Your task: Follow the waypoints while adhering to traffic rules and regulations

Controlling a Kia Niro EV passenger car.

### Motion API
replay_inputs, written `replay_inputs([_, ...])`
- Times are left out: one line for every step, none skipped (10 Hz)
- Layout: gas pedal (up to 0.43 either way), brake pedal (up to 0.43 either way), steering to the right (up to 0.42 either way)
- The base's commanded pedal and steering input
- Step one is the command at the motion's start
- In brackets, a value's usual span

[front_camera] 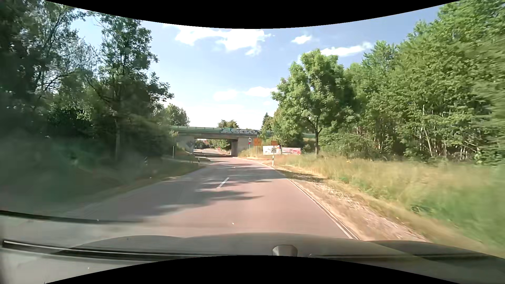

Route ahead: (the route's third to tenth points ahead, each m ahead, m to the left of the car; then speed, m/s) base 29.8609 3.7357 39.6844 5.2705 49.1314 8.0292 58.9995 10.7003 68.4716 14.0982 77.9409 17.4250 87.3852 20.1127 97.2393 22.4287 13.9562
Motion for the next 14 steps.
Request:
replay_inputs([0.0, 0.165, -0.01])
replay_inputs([0.0, 0.079, -0.014])
replay_inputs([0.0, 0.018, -0.016])
replay_inputs([0.0, 0.006, -0.019])
replay_inputs([0.0, 0.006, -0.02])
replay_inputs([0.0, 0.006, -0.022])
replay_inputs([0.0, 0.006, -0.026])
replay_inputs([0.0, 0.006, -0.029])
replay_inputs([0.0, 0.006, -0.029])
replay_inputs([0.0, 0.006, -0.03])
replay_inputs([0.0, 0.006, -0.03])
replay_inputs([0.02, 0.006, -0.031])
replay_inputs([0.028, 0.006, -0.031])
replay_inputs([0.059, 0.006, -0.032])
